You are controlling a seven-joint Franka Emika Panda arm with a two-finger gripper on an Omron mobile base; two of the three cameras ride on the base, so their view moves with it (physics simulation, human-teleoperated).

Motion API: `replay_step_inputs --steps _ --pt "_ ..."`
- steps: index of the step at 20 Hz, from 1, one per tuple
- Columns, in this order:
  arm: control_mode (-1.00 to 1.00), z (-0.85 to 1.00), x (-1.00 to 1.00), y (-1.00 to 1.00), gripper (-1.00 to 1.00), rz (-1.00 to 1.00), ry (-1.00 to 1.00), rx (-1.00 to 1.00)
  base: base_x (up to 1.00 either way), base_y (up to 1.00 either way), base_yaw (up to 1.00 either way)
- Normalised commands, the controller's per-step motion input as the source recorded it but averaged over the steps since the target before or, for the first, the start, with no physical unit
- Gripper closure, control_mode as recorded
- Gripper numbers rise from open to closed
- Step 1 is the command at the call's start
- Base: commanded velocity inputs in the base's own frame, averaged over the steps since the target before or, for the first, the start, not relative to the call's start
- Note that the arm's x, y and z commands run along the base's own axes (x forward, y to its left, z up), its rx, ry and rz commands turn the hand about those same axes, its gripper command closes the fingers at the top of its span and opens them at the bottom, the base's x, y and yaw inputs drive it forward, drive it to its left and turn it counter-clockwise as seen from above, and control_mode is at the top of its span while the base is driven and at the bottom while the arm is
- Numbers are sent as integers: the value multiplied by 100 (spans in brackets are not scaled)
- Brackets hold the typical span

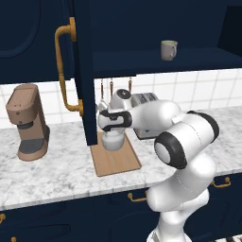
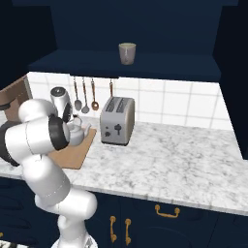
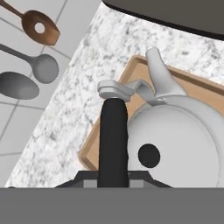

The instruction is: Pick the kettle from the counter and place it on the tray. Then pick the mug from the cabinet and place it on the tray. Then close the cabinet doors.

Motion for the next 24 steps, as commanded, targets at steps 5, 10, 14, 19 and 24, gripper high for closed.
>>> replay_step_inputs --steps 5,10,14,19,24 --pt "-100 -40 0 0 100 0 0 0 0 0 0" --pt "-100 -37 -26 0 100 0 -3 0 0 0 0" --pt "-100 -29 -58 0 100 0 -5 0 0 0 0" --pt "-100 -23 -24 0 -100 -1 0 0 0 0 0" --pt "-100 0 0 -18 -100 -1 0 0 0 0 0"
